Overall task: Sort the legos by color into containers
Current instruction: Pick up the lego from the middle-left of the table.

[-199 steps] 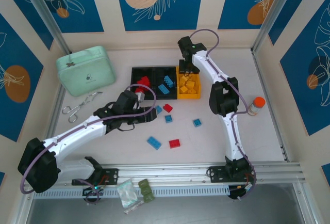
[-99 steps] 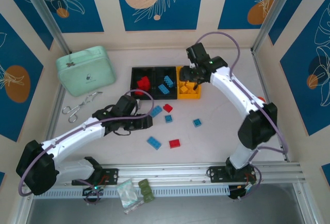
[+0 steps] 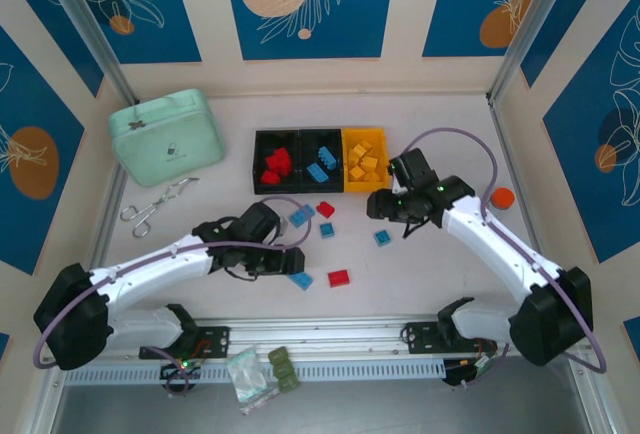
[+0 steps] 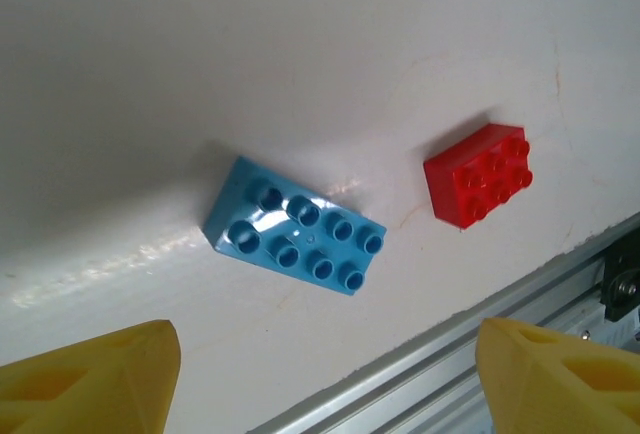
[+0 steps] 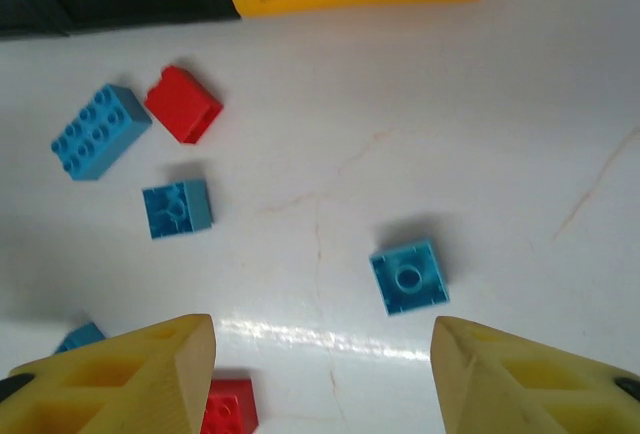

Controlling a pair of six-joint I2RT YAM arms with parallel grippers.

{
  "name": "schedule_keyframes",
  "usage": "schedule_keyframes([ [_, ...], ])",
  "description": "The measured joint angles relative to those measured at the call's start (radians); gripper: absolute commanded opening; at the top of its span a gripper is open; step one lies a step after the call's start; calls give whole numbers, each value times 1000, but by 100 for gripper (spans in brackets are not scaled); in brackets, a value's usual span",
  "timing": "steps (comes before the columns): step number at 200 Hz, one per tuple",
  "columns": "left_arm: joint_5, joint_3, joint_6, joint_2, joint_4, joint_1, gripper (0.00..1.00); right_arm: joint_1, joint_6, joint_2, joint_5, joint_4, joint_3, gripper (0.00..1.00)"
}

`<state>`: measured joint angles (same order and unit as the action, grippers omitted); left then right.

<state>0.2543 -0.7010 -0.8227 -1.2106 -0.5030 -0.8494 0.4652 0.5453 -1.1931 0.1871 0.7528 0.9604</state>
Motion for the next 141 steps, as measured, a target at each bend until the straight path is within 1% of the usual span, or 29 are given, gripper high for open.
schedule_keyframes([
  [35, 55, 19, -61, -119, 47, -38, 78, -17, 32, 71, -12, -1, -61, 59],
  [68, 60, 10, -71, -189, 73, -50, 78, -14, 48, 88, -26, -9, -64, 59],
  [85, 51, -26, -67, -220, 70, -50, 77, 1, 64, 99, -32, -10, -77, 59],
  [141, -10, -190, -21, -341, 46, -50, 69, 37, 123, 192, -38, 4, -171, 59],
])
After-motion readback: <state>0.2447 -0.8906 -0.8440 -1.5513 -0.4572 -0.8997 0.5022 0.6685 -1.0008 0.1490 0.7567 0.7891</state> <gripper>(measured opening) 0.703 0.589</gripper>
